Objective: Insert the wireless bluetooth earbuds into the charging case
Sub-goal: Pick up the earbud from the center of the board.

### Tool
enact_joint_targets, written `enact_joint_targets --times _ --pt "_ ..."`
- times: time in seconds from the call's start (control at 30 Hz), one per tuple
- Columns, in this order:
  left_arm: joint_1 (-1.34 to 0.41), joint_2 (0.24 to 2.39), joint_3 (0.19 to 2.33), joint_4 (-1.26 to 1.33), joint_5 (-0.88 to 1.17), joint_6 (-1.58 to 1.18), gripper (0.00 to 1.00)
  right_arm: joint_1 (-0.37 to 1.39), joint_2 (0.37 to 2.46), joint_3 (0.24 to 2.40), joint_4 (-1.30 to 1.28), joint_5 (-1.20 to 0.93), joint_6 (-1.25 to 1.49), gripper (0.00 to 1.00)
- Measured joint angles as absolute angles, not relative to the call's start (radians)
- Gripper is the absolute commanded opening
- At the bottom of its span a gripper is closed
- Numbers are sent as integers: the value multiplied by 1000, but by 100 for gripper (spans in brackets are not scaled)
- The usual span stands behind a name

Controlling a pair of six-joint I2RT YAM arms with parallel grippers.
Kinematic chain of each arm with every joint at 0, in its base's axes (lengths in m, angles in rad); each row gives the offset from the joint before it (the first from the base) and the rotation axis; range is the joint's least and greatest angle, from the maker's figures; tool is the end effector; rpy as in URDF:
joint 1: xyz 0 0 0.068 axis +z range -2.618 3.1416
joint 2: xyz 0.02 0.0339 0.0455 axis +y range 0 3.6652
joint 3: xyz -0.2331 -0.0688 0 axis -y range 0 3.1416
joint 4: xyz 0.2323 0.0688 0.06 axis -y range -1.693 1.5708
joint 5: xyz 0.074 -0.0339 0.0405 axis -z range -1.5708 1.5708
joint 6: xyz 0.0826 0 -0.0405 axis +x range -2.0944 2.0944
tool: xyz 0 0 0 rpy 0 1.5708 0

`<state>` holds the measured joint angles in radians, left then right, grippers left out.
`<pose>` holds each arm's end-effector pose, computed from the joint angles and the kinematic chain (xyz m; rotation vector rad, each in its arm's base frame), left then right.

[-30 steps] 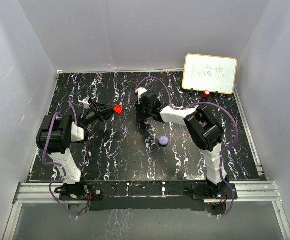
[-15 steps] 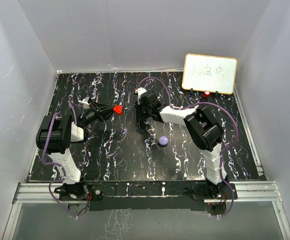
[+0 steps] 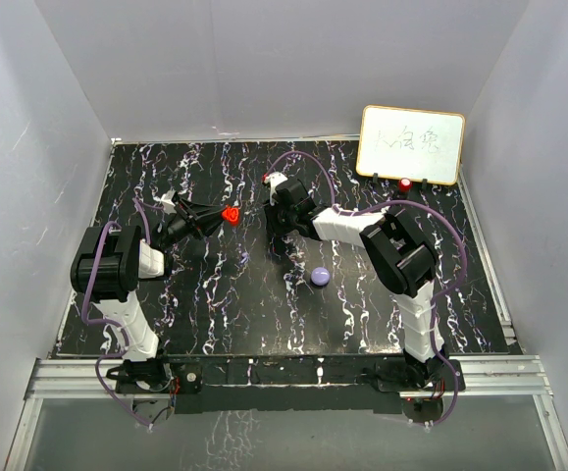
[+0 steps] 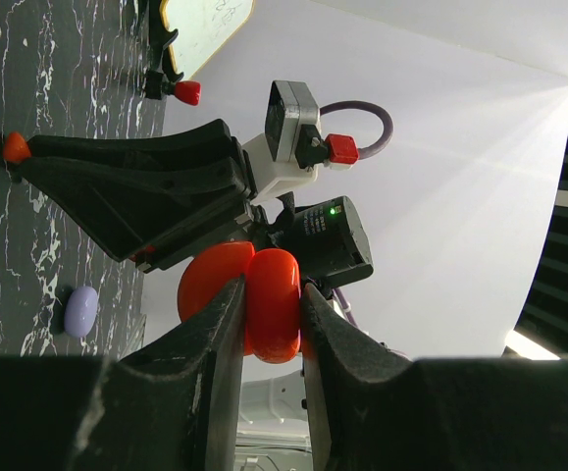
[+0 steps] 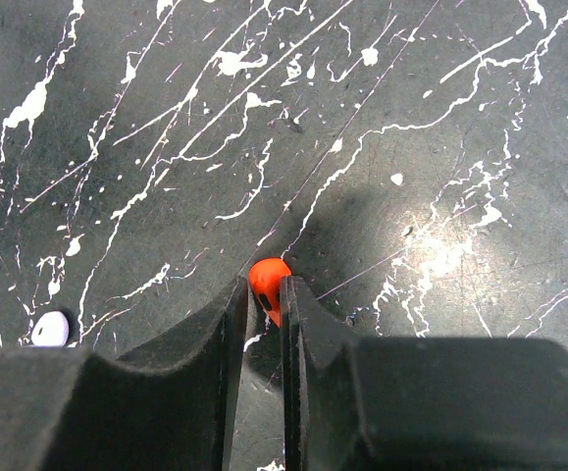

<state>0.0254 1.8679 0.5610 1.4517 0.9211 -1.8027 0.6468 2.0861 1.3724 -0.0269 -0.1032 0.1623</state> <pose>0.3310 -0.0574 0.1457 -0.7229 1.7429 -1.9810 0.3660 0.2870 0.1042 -0.6197 2.2833 0.5226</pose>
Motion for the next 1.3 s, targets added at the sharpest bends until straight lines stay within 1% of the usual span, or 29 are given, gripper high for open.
enact_joint_targets --times 0.67,1.3 --pt "25 1868 561 1452 921 -1803 0 647 2086 1372 -28 -103 162 22" --pt "25 1868 561 1452 921 -1803 0 647 2086 1372 -28 -100 162 22"
